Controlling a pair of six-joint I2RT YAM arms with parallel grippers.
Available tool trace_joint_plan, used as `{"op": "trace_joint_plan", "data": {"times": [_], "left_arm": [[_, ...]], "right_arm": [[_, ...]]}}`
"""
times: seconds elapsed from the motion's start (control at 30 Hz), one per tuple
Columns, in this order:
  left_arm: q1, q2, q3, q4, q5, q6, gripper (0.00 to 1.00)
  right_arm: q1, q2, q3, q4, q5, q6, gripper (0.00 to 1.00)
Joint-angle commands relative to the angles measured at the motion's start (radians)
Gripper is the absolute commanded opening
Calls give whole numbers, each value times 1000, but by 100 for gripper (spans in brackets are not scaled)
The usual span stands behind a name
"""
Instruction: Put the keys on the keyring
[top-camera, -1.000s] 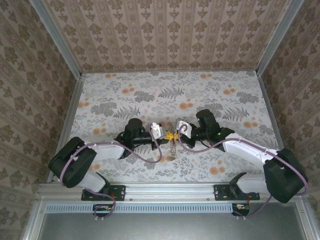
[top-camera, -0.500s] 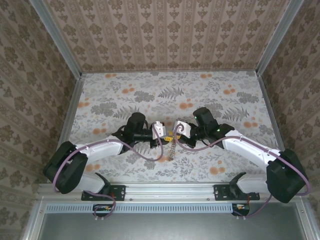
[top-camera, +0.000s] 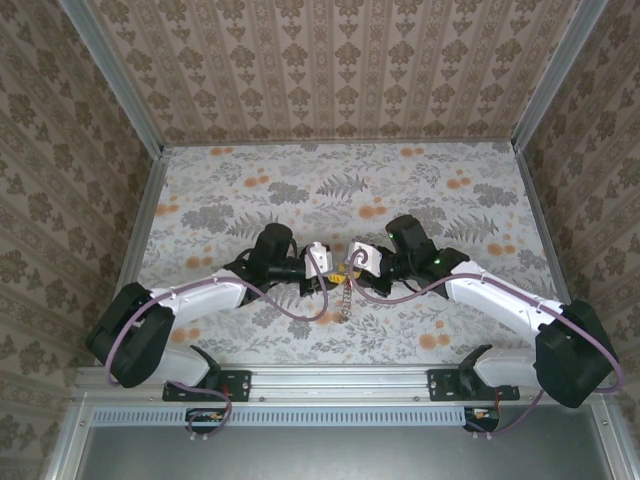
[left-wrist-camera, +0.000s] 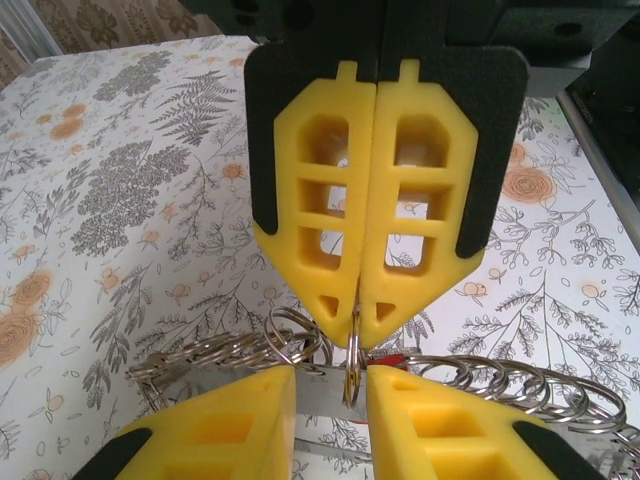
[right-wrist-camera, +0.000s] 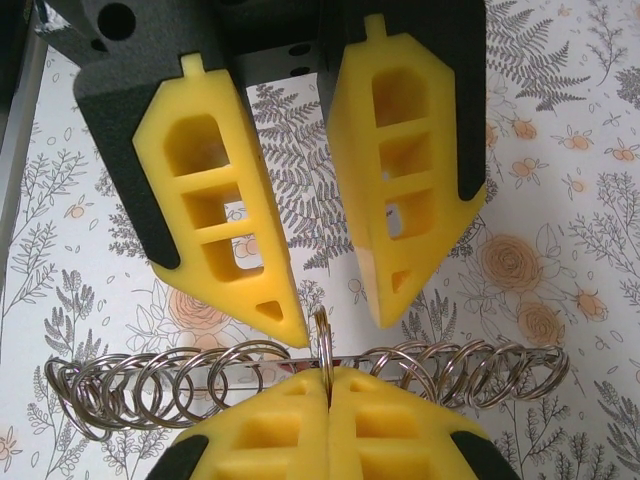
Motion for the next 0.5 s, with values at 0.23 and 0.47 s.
{"op": "trace_joint_plan", "data": {"times": [0.23, 0.47], "left_arm": [[-3, 1, 30, -16, 8, 20, 21], [-4, 1, 33, -8, 14, 16, 5]], "right_arm": [[7, -44, -1, 101, -33, 58, 1], [7, -44, -4, 92, -33, 62, 1]]}}
